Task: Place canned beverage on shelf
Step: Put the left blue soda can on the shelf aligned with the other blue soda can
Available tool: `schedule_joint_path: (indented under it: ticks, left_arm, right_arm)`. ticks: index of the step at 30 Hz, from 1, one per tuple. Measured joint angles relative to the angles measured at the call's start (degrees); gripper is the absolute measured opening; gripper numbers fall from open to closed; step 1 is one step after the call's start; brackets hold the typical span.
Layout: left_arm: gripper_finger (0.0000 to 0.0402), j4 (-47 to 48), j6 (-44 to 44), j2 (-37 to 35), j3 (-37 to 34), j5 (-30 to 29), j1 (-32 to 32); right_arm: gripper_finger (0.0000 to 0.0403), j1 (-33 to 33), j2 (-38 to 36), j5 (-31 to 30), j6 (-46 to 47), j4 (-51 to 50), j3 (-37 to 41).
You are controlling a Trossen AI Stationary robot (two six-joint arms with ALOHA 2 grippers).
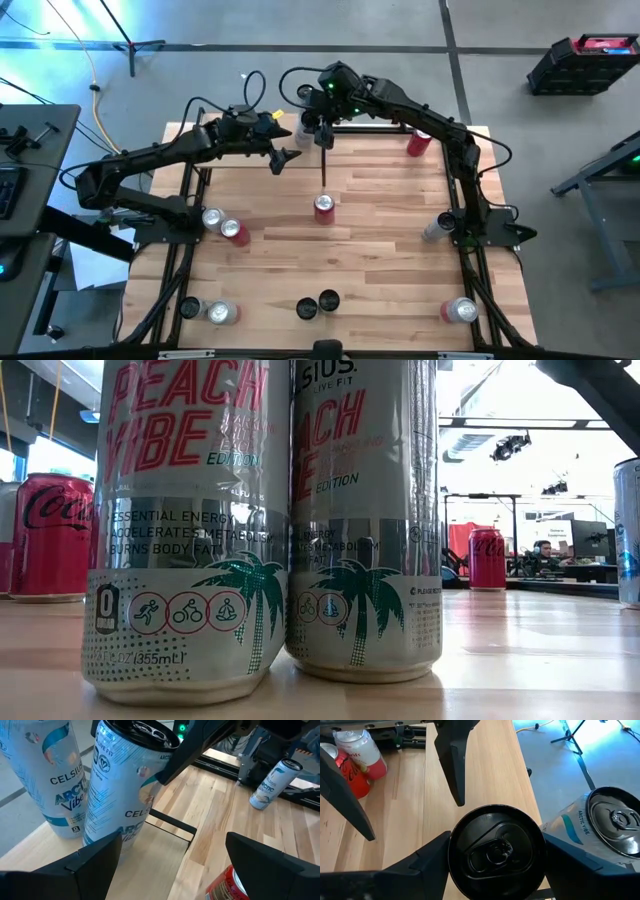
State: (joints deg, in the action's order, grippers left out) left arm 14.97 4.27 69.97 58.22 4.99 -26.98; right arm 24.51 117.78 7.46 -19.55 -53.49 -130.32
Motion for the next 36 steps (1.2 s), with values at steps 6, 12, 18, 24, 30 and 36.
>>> schedule_joint_path:
  ticks: [6, 12, 18, 24, 30, 36]
  left_arm:
    - [0.0349, -0.12, -0.07, 0.0, 0.0, 0.0, 0.0]
    - [0.0349, -0.12, -0.57, 0.0, 0.0, -0.01, 0.0]
    - [0.0349, -0.1, -1.44, 0.0, 0.0, -0.02, 0.0]
    - [0.0349, -0.24, -1.54, -0.01, 0.0, -0.02, 0.0]
    - [0.0349, -0.31, -1.57, 0.0, 0.02, -0.45, -0.01]
    - [0.0349, -0.3, -1.95, 0.0, 0.02, 0.13, -3.28]
  right_arm:
    - [0.0289, 0.0, -0.01, 0.0, 0.4, 1.4, -0.05]
    - [0.0303, 0.0, -0.07, -0.09, 0.61, 2.13, -0.11]
    - [0.0304, -0.02, -0.07, -0.29, 0.61, 3.7, -0.59]
    - [0.0304, 0.0, -0.07, -0.92, 0.57, 3.92, -0.66]
    - [0.0305, -0.06, -0.16, -0.87, 0.2, 5.5, -0.66]
    - [0.0305, -0.74, -2.99, -1.02, 1.21, 6.49, -0.63]
